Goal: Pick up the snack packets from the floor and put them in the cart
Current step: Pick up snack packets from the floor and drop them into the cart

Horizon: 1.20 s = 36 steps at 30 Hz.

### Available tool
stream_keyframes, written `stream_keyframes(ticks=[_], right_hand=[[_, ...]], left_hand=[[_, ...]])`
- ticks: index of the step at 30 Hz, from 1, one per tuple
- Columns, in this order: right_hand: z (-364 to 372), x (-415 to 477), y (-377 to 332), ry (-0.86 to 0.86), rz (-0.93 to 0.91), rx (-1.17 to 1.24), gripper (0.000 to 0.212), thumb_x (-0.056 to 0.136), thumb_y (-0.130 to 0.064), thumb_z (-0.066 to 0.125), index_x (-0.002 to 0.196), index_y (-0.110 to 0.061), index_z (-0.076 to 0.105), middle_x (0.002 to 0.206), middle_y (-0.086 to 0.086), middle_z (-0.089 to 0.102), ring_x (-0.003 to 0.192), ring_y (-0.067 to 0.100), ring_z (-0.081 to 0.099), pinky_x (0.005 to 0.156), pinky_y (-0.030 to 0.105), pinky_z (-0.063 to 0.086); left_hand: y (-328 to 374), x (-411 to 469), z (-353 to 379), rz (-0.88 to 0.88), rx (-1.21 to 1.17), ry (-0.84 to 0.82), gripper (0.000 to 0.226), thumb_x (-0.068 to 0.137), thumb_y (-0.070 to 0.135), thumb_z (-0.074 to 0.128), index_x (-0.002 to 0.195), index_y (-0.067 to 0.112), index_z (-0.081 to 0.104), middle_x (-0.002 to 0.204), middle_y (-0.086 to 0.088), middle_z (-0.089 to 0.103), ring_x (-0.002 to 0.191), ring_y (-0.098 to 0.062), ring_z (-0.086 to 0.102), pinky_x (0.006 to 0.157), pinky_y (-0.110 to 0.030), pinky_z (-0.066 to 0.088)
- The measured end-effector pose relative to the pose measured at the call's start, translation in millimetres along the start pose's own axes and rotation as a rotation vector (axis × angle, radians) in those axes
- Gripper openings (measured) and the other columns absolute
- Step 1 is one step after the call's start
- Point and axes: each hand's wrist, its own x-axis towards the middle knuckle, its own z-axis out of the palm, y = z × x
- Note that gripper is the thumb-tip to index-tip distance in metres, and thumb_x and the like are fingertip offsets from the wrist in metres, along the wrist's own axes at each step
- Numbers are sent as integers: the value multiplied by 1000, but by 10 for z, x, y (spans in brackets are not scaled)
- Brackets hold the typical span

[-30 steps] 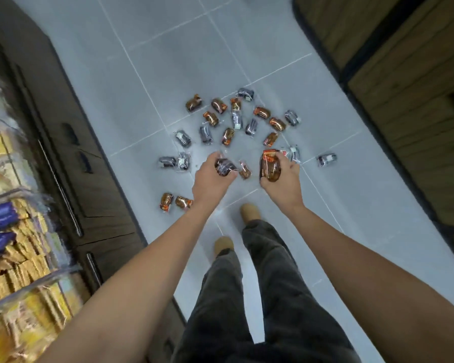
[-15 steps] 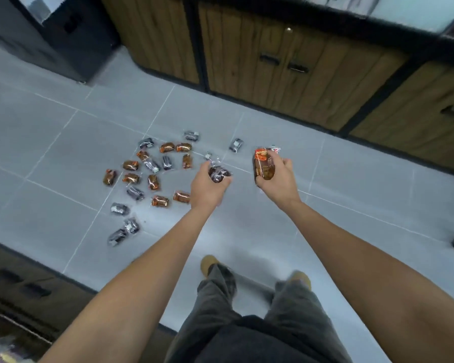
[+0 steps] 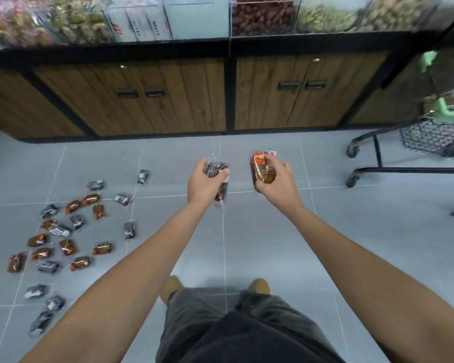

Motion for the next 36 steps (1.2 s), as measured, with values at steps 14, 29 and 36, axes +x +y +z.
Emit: stream_keyframes(ticks=[14,29,36], right_hand=[[-2469,289,1137,366,123,33,70,76,-5,69,139,-19,42,116,0,35,100,10,43,91,22,44],[-5124,1794,2280,549,259,-9,71,74,-10,70,139,-22,41,120,4,37,98,17,47,84,37,55],[-5980,2127,2646,626,276,8,69,74,-12,68,137,-23,42,117,4,36,101,16,44,86,32,52]], left_hand=[[1149,-27,2604,127,132,-346,73,79,38,74,141,20,39,137,-2,52,121,-19,52,105,-37,42],[2934,581,5818,304,207,-585,70,78,42,71,138,21,41,134,-2,55,117,-18,55,100,-39,47],[3531,536,6785,337,253,-668,66,84,37,67,140,19,37,113,9,53,101,-11,53,85,-26,42]])
